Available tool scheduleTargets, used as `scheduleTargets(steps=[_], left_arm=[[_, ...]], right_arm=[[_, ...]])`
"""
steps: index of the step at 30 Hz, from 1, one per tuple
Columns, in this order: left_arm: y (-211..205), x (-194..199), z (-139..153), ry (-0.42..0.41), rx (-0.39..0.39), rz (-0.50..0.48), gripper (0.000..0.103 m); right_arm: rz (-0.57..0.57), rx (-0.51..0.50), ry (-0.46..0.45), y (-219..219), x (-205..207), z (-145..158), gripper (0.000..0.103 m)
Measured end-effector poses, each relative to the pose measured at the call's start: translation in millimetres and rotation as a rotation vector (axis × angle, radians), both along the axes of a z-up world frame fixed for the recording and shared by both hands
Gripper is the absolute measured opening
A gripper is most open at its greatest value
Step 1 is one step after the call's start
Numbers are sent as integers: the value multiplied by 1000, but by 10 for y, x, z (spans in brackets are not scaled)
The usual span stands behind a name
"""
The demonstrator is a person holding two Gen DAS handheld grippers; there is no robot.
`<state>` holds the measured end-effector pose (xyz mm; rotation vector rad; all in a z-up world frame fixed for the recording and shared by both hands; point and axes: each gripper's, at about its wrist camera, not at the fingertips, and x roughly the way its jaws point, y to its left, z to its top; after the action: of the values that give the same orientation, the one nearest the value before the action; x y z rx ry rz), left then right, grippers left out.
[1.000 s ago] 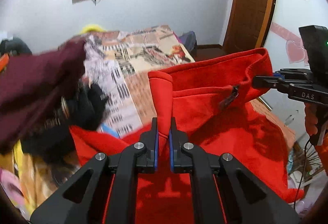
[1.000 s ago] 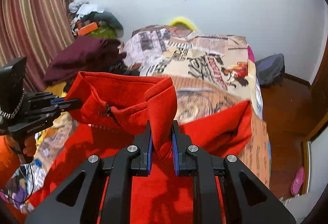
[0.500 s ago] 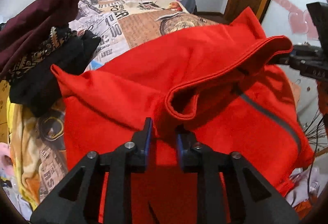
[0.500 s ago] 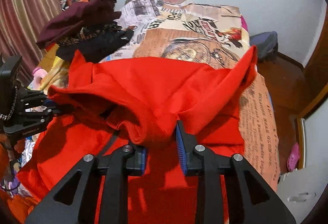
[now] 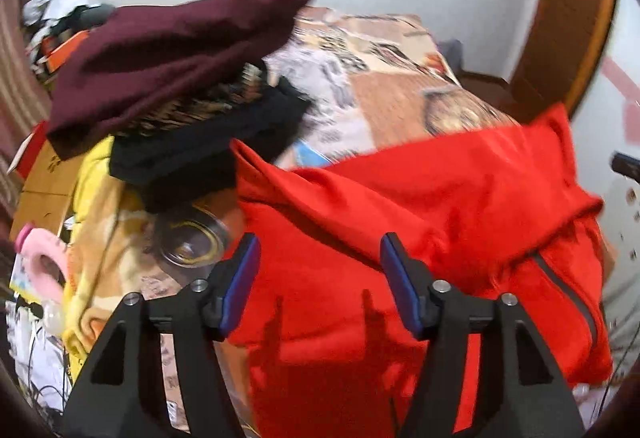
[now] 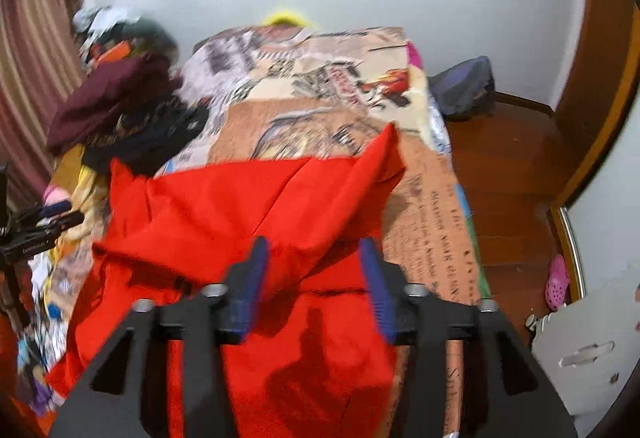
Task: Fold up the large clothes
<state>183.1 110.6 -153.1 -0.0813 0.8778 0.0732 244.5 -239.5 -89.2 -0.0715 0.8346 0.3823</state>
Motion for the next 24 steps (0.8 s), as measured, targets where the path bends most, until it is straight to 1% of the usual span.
scheduleTargets(steps=[1,3,5,8,11,13,15,17,18,19,20,22,24], left_arm=[[39,54,11,-3,3,15,64],[88,147,5,-7,2,38,68],[154,267,-35,-7,-22,69,74],[287,464,-157,16,-107,120,81],[375,625,-308,51,-157,180,81],[410,717,-423,71,-153,194,81],[510,809,-610,113,-136,247,81],[631,835,-782,155,-150,299,81],[711,813,-900,183,-181,329,81],[752,779,-965,192,-211,339,82],[811,711,-1064,200,-263,350,85],[875,621,-1172,214,-311,357,90],[957,502,-1273,219,-410,352,91]], right_arm=[[-20,13,1,-13,47,2,65],[-58,40,23,-41,163,-24,72],[-76,65,51,-54,283,-74,72],[-97,90,115,-29,504,-240,72],[-106,104,182,4,686,-442,72],[-121,112,235,15,792,-627,72],[-130,120,278,-4,847,-771,72],[-135,127,310,-38,869,-868,72],[-135,138,323,-66,868,-906,72],[-132,155,339,-102,860,-953,72],[-129,173,352,-132,858,-977,72],[-121,215,382,-203,860,-1022,72],[-111,243,392,-251,861,-1027,72]])
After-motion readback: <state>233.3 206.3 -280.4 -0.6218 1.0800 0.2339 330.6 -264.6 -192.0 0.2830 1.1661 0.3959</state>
